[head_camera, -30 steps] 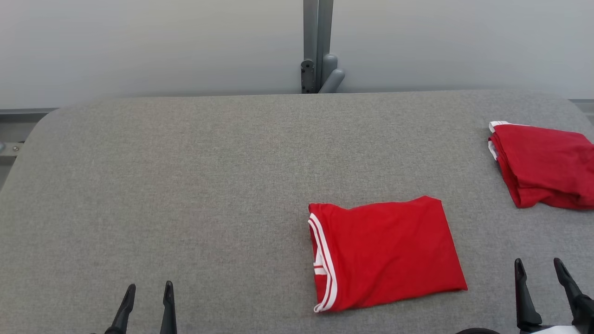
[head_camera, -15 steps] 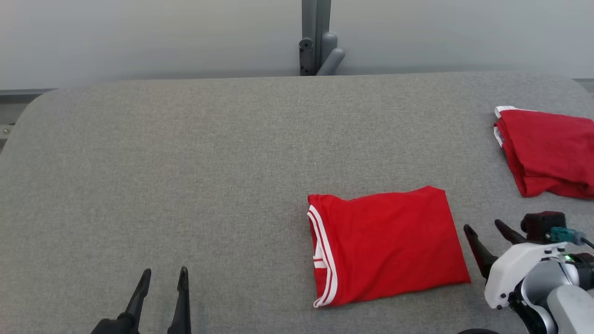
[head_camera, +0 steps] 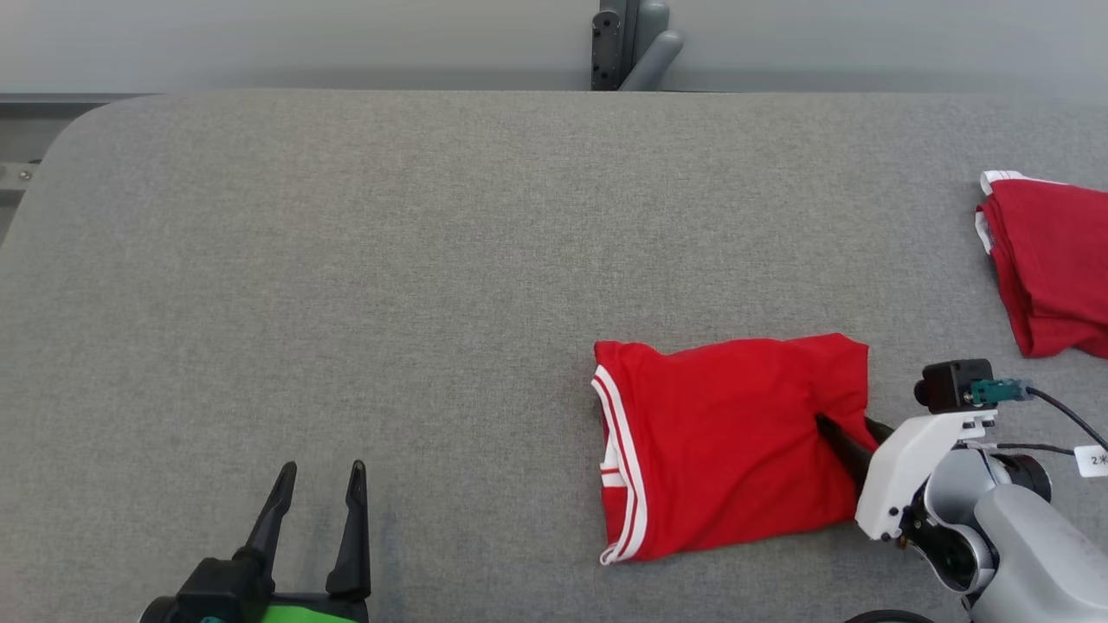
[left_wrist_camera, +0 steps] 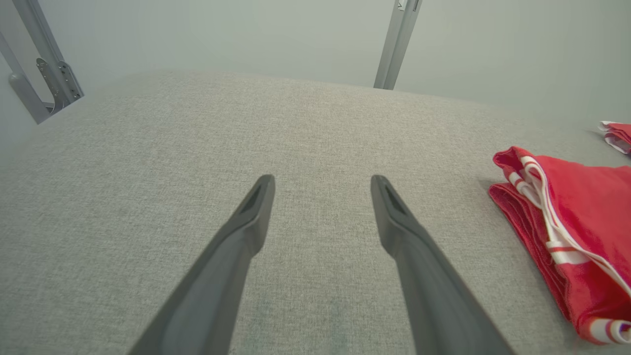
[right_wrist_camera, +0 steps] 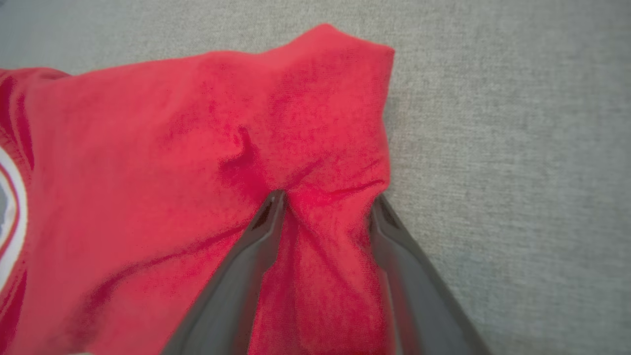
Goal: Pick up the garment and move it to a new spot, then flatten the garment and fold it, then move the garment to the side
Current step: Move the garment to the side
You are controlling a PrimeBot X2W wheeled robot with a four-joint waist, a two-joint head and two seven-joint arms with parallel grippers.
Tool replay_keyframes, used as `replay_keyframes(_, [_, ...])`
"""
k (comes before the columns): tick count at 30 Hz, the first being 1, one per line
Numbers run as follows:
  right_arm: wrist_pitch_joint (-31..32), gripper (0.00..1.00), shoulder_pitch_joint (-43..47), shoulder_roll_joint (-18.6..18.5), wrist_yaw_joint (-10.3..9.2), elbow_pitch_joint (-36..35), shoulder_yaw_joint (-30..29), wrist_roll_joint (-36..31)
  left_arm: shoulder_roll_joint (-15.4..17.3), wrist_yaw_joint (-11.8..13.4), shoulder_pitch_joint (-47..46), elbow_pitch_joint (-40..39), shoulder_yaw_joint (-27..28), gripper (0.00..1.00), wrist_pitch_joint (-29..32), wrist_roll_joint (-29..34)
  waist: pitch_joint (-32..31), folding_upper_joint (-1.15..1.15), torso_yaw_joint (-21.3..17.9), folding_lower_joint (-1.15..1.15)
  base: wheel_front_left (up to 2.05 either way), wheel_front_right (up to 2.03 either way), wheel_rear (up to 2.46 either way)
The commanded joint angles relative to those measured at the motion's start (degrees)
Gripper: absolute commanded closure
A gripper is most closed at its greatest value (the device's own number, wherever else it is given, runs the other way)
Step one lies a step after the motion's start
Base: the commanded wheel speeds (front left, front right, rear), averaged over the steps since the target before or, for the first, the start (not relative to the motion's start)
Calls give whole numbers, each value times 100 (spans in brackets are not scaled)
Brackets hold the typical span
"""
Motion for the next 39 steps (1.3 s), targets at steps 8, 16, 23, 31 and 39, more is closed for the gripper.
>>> replay_keyframes(8, [23,100,-1187,-528,-3,-551,755,737,10,-25,-459,-225,1,0,-1,40,604,-1,-576,0,0,0,0])
replay_keyframes(16, [266,100,-2490,-1194,-3,-338,496,878,12,-51,-939,-399,26,0,0,243,1258,-1,-1071,0,0,0,0])
replay_keyframes(23, [177,100,-2929,-1525,-3,-24,-34,948,132,-58,-1093,-434,-76,0,-1,274,1541,-1,-1226,0,0,0,0])
replay_keyframes(31, [126,100,-3173,-1768,-3,122,-716,1030,476,-60,-1084,-494,-184,0,0,265,1650,-1,-1249,0,0,0,0])
replay_keyframes(39, [140,100,-3212,-1858,-3,869,-1311,678,560,-61,-1074,-506,-312,0,0,309,1715,-1,-1099,0,0,0,0])
